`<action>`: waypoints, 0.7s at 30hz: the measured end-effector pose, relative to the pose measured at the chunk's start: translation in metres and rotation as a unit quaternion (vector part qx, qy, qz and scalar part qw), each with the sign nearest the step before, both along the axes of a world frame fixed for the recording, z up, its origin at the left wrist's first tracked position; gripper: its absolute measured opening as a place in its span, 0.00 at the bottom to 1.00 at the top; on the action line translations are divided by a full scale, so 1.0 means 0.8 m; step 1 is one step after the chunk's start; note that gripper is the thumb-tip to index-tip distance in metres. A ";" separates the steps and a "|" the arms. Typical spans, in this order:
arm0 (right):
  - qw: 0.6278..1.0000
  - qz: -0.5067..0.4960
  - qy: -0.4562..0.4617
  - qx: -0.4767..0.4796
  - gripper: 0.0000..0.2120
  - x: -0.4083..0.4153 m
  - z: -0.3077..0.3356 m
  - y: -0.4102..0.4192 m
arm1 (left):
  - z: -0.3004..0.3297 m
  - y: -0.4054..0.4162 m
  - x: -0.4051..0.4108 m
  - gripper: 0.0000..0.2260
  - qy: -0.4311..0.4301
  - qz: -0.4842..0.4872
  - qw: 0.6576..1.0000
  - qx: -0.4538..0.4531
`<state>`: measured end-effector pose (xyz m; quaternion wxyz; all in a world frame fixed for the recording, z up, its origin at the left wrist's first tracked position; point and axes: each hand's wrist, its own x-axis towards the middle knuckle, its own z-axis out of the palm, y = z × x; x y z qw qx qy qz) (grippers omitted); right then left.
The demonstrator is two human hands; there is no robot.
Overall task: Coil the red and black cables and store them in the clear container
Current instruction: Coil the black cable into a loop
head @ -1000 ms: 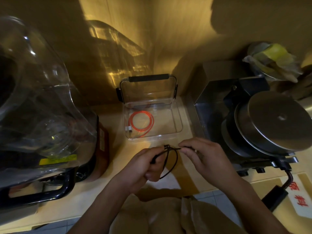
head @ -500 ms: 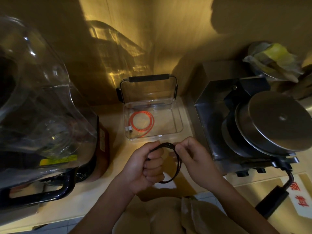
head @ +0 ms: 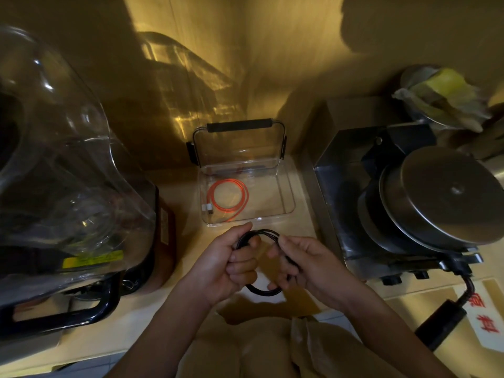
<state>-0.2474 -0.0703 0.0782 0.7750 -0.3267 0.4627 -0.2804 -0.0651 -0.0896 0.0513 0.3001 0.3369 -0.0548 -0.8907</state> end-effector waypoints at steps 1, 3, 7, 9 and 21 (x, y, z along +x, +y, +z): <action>1.000 0.011 -0.006 -0.002 0.15 -0.002 0.001 -0.001 | -0.001 0.000 0.001 0.16 -0.001 -0.003 1.000 -0.008; 0.999 0.016 -0.030 0.004 0.15 -0.006 0.000 -0.002 | -0.004 0.002 0.003 0.16 0.013 -0.008 1.000 -0.026; 0.994 -0.028 -0.089 0.049 0.14 -0.011 -0.009 -0.003 | -0.012 0.005 0.007 0.14 0.069 -0.018 0.996 -0.060; 0.992 -0.040 -0.105 0.064 0.14 -0.012 -0.010 -0.003 | -0.015 0.006 0.009 0.12 0.075 -0.018 0.994 -0.071; 0.993 0.046 -0.104 0.019 0.17 -0.024 -0.011 -0.008 | 0.001 -0.003 -0.002 0.15 -0.148 -0.024 0.983 -0.107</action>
